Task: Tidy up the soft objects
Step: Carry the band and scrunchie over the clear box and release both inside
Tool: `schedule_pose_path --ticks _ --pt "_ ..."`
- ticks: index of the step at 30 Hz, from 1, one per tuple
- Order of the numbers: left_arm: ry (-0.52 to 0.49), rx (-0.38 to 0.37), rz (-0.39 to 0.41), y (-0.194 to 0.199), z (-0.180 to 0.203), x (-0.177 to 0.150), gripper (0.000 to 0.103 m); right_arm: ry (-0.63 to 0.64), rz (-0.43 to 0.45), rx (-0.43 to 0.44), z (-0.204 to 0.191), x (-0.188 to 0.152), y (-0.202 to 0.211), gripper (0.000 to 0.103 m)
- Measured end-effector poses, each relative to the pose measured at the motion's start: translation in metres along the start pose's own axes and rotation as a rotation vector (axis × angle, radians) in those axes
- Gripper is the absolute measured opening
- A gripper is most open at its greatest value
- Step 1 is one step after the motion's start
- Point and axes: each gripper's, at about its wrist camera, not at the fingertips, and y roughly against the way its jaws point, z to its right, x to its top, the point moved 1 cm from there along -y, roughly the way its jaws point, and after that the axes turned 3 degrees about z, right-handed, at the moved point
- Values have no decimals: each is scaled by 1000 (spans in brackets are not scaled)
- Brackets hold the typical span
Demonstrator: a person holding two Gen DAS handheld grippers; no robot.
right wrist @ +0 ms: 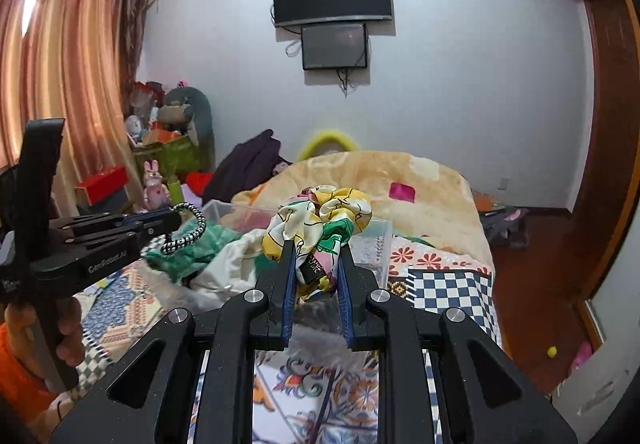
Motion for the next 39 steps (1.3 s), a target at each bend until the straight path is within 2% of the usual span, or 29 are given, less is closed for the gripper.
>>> schedule_pose_path --ticks 8,13,15,18,20,23,29,39 --pt "-12 25 -67 -37 6 -14 6 -11 -123 -24 2 -16 -51 17" --pt "-50 6 -69 -38 12 -25 7 11 -163 -39 4 -27 -56 20" --pt "-58 -6 -72 -37 14 -27 9 16 -178 -40 5 -29 -57 24" --pt "-53 -18 -72 -32 15 -30 11 19 -195 -35 5 -31 -54 38" --pt "-43 -30 -70 -28 14 -31 16 26 -189 -38 5 -31 -49 47" --pt "-30 -43 -60 -18 12 -31 18 37 -179 -42 4 -29 -42 59" --pt "-9 -76 -9 14 12 -27 19 42 -129 -34 2 -18 -18 60" --pt "11 -117 146 95 9 -4 19 33 57 3 -8 22 46 60"
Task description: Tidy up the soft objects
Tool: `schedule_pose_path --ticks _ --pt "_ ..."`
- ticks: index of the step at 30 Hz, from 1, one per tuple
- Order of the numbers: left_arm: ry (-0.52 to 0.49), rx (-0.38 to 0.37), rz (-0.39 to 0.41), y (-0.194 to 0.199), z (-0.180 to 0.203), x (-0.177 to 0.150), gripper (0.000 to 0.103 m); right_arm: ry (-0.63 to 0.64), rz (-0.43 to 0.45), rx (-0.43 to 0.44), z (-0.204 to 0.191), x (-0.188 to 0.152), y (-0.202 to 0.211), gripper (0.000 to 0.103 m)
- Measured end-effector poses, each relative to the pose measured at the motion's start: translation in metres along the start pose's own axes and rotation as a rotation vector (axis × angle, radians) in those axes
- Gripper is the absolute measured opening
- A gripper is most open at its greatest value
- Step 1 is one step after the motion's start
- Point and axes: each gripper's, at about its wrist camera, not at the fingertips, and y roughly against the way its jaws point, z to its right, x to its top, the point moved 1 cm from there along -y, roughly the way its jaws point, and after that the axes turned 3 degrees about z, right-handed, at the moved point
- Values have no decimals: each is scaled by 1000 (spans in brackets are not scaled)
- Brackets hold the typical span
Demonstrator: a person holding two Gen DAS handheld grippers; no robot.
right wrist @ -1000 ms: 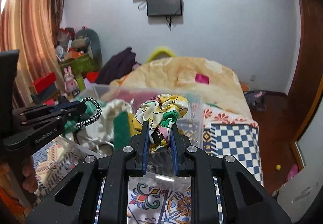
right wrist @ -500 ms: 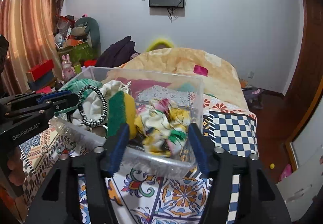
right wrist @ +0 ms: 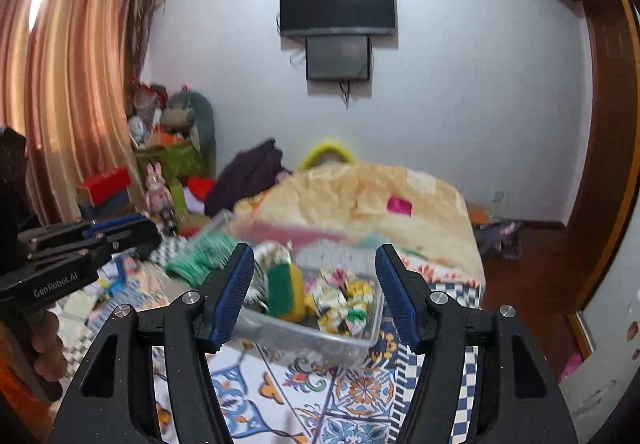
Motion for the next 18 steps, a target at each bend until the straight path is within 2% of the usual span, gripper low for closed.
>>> schedule_pose_path --ticks 1,3,5,8,12,15,18 --pt "-3 1 17 7 1 4 24 2 22 4 -2 5 7 61" --pt "-7 1 50 21 4 10 39 7 56 7 -6 10 17 71" --pt "-6 1 82 34 6 15 60 11 95 5 -10 16 27 77" --pt "-18 7 123 53 10 21 70 15 127 13 -17 22 35 85" --pt "-45 27 167 68 17 26 78 10 152 29 -21 26 44 87" --pt "-54 28 192 79 19 27 92 14 172 29 -25 29 48 101" --pt "-63 42 217 86 21 28 100 20 198 24 -29 30 55 103"
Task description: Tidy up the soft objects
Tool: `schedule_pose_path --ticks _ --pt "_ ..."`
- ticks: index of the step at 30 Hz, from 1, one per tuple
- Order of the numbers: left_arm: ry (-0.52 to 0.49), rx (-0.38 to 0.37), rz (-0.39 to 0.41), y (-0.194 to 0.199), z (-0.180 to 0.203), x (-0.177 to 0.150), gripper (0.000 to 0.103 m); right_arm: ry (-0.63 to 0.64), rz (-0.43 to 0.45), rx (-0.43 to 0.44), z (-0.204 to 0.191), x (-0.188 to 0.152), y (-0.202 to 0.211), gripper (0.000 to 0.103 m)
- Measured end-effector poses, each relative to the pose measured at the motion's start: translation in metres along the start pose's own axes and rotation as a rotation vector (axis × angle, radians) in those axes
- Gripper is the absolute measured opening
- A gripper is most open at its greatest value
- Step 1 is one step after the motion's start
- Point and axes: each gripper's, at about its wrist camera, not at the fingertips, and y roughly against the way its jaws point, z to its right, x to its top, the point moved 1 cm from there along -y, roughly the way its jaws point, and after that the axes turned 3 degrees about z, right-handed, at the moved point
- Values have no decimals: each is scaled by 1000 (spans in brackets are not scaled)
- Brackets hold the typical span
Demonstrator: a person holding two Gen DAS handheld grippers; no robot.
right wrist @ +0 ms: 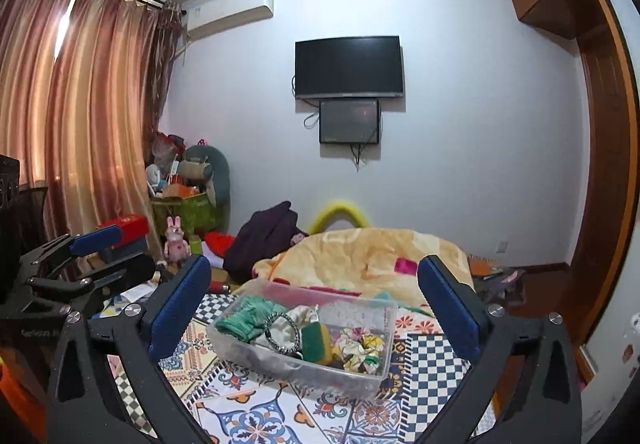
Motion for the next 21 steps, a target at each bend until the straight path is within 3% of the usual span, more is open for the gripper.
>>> schedule_pose_path --ticks 21 --pt "-18 18 12 5 6 -5 103 -7 26 -4 0 -8 8 103"
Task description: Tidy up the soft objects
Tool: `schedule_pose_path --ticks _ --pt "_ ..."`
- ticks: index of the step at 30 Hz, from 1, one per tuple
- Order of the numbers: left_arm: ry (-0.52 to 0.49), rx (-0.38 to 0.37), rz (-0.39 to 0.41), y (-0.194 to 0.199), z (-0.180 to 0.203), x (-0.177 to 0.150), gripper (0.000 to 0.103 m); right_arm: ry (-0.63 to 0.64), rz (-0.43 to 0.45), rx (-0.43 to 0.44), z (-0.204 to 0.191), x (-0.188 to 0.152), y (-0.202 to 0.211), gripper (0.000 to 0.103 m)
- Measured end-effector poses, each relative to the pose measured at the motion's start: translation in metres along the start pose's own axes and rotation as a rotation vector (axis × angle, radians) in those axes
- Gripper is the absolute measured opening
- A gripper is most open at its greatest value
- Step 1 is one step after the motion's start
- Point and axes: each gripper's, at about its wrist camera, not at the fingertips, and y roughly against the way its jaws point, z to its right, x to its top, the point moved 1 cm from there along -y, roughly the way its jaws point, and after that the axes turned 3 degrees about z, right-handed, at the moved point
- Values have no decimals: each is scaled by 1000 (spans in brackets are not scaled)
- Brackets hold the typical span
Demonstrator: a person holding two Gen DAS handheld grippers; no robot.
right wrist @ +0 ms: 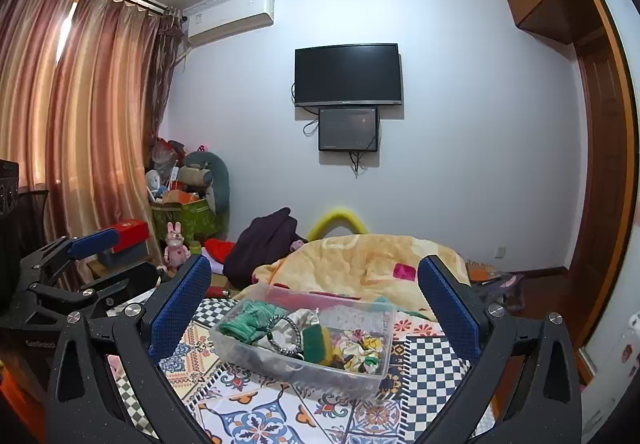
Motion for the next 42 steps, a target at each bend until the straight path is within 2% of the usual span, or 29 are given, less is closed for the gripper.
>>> schedule_pose_path --ticks 42 --pt "-5 -10 0 2 5 0 103 -12 1 0 4 3 5 103"
